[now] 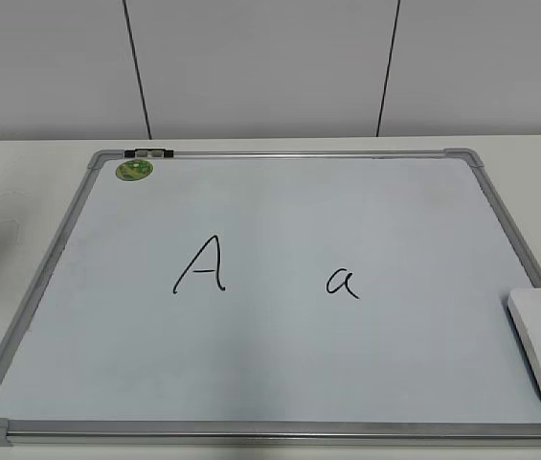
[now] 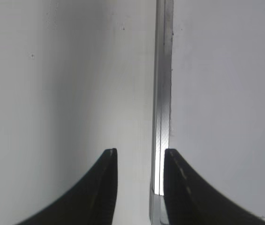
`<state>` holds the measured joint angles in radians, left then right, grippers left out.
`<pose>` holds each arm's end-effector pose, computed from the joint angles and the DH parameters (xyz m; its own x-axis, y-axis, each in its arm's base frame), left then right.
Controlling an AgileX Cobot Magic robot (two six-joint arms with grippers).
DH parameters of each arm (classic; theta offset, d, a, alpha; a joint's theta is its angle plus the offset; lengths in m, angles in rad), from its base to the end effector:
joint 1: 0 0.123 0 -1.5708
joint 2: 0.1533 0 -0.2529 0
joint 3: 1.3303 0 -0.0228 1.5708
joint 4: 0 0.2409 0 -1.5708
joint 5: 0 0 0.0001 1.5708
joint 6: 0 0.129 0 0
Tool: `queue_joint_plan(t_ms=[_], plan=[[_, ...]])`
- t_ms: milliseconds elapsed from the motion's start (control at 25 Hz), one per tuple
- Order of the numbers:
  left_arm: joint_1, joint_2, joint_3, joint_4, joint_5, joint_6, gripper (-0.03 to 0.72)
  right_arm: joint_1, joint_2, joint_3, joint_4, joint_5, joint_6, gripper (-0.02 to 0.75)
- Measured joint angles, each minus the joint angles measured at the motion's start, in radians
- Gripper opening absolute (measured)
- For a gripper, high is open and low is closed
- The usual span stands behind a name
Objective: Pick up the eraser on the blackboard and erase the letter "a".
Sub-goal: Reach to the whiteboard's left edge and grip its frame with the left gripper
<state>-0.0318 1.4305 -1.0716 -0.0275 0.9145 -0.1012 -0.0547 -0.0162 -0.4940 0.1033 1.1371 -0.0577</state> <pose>0.2896 -0.0120 0.2136 -0.9247 -0.0883 -0.3704 -0.0694 0.9955 -0.0642 0.0467 0.0095 0.2461 -0.5109 0.0139 -0.8595 -0.0331 0.9988 0.0357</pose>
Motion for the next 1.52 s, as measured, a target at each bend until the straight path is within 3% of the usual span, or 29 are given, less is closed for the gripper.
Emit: queue_joint_plan(t_ms=[520,880,1520], plan=[[0.000,0.430,-0.308,-0.006,0.028,0.044,0.242,0.000,0.000,0.000,0.000,0.000,0.000,0.531],[0.000,0.625,-0.391,-0.063,0.032,0.101,0.242,0.000,0.000,0.000,0.000,0.000,0.000,0.531],[0.000,0.726,-0.478,-0.107,0.032,0.139,0.242,0.000,0.000,0.000,0.000,0.000,0.000,0.531]])
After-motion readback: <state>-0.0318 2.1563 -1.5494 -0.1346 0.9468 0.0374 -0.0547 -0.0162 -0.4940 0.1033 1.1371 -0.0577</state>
